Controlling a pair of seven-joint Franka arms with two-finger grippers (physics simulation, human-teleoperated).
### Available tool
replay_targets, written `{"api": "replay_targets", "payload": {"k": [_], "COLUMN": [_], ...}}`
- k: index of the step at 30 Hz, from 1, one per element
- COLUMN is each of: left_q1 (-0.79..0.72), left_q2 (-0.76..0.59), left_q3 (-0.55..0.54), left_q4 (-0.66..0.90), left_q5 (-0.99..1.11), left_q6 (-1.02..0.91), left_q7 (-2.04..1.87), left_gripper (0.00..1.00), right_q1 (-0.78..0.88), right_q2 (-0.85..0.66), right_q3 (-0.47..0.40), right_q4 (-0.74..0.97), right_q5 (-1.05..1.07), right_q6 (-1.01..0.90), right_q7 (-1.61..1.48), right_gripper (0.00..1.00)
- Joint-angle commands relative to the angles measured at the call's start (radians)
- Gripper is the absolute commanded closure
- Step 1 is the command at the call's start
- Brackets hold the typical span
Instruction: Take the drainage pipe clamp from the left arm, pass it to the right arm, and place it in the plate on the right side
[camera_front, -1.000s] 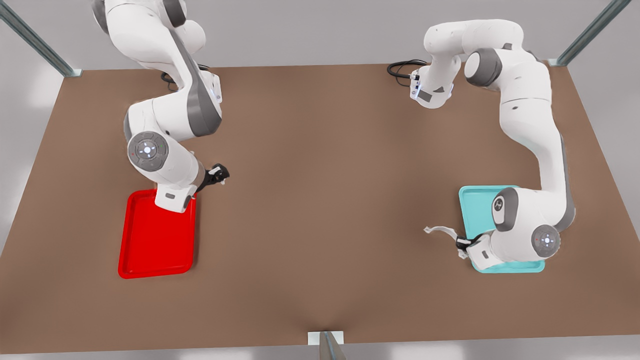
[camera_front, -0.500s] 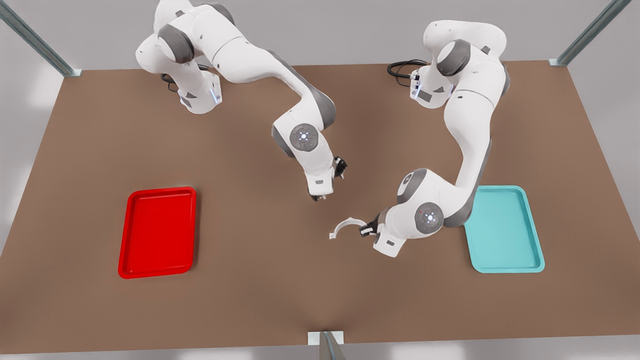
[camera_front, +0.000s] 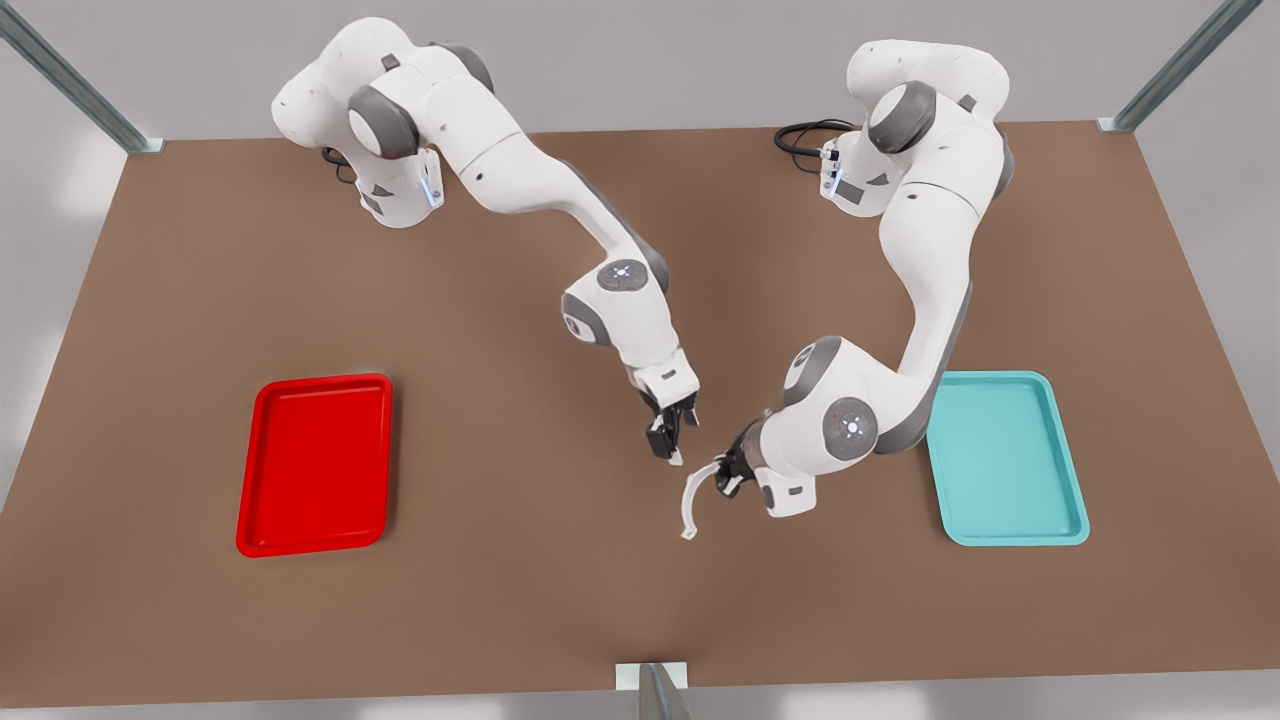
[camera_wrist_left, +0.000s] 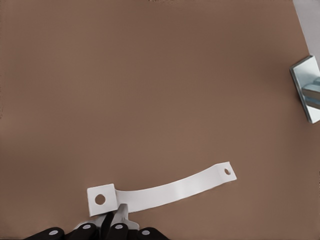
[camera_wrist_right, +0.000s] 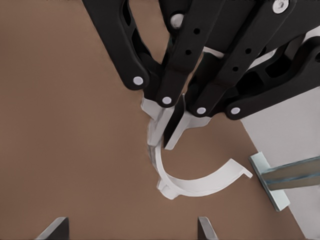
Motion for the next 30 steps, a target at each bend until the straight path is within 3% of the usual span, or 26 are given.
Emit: {"api": "replay_targets", "payload": {"k": [1, 7, 20, 30], "left_q1": [0.0, 0.0, 0.005, 0.005], "left_q2": [-0.002, -0.008, -0.013, -0.013], "left_q3": [-0.001, -0.001, -0.004, -0.01], "left_q4": [0.0, 0.0, 0.0, 0.02], "left_q5": [0.001, -0.001, -0.001, -0.001], "left_q6": [0.008, -0.02, -0.055, -0.09], "left_q7": [-0.454, -0.432, -0.429, -0.428], "left_gripper": [0.79, 0.79, 0.79, 0.79], "right_q1": [-0.002, -0.017, -0.048, -0.048], "right_q2": [0.027, 0.135, 0.204, 0.345], "right_q3": [0.0, -0.013, -0.003, -0.003], "right_q4": [0.02, 0.137, 0.147, 0.307], "right_q5": [-0.013, -0.01, -0.007, -0.003], "right_q6": [0.209, 0.243, 0.323, 0.321], "right_q7": [-0.321, -0.314, -0.313, -0.276], "right_gripper": [0.03, 0.03, 0.03, 0.03]}}
